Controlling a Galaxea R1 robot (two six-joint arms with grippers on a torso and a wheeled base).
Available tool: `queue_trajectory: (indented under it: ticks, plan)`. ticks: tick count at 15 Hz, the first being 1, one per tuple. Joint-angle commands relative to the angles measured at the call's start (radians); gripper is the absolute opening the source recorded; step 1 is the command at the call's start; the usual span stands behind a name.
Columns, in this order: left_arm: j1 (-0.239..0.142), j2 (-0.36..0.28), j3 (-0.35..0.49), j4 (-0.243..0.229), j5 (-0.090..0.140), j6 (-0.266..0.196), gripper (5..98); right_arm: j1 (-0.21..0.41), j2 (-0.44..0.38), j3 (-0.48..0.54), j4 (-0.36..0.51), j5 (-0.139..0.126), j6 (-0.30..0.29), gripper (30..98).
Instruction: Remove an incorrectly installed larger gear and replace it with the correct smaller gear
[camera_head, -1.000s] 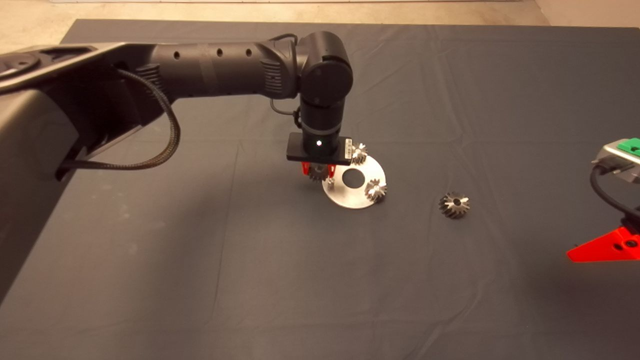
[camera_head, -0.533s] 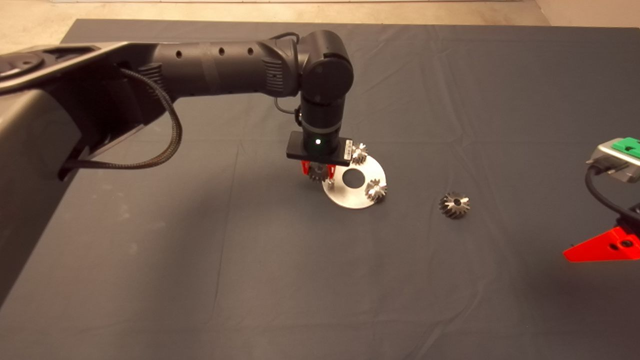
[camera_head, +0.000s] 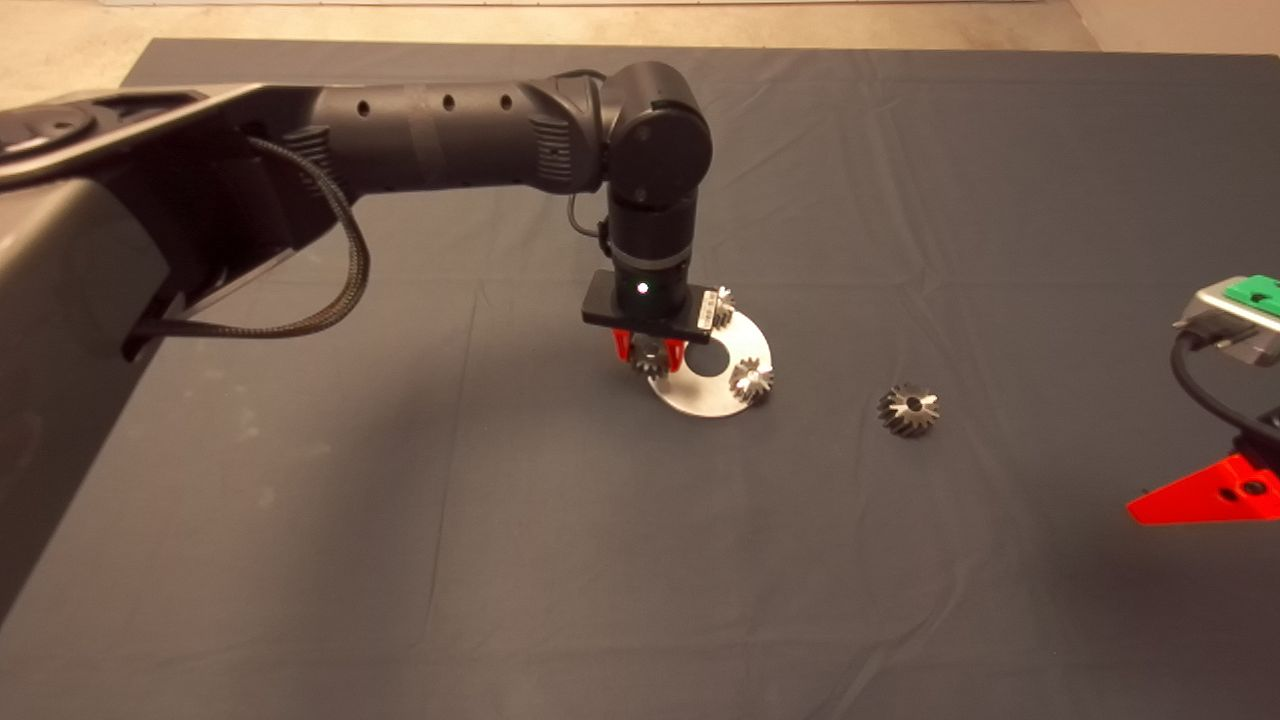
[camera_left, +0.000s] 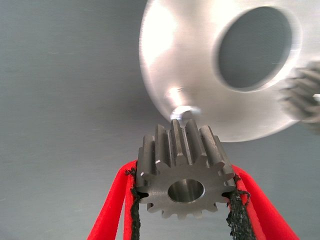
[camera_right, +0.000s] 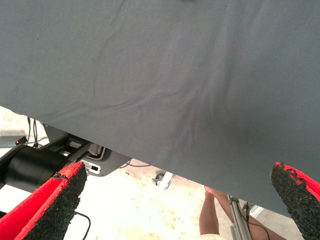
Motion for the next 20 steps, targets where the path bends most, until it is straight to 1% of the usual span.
queue_trajectory:
  ticks: [1, 3, 7, 10, 12, 17, 20]
  plan:
    - [-0.029, 0.005, -0.022, -0.034, -0.010, 0.005, 33.8, 0.017, 0.003, 0.004, 0.034, 0.003, 0.008, 97.7]
    - [-0.029, 0.005, -0.027, -0.034, -0.012, 0.000, 33.7, 0.017, 0.003, 0.004, 0.034, 0.003, 0.008, 97.7]
    - [-0.029, 0.005, -0.084, -0.033, -0.012, 0.000, 33.7, 0.017, 0.003, 0.004, 0.036, 0.003, 0.008, 97.7]
    - [-0.029, 0.007, -0.088, -0.033, -0.012, -0.002, 33.7, 0.017, 0.004, 0.004, 0.034, 0.003, 0.009, 97.7]
    - [-0.027, 0.009, -0.095, -0.034, -0.019, 0.000, 33.7, 0.017, 0.005, 0.004, 0.034, 0.003, 0.008, 97.7]
    - [-0.024, 0.012, -0.095, -0.036, -0.021, 0.000, 33.7, 0.017, 0.005, 0.004, 0.034, 0.003, 0.008, 97.7]
    - [-0.024, 0.012, -0.093, -0.056, -0.021, 0.000, 33.7, 0.017, 0.004, 0.004, 0.033, 0.003, 0.008, 97.7]
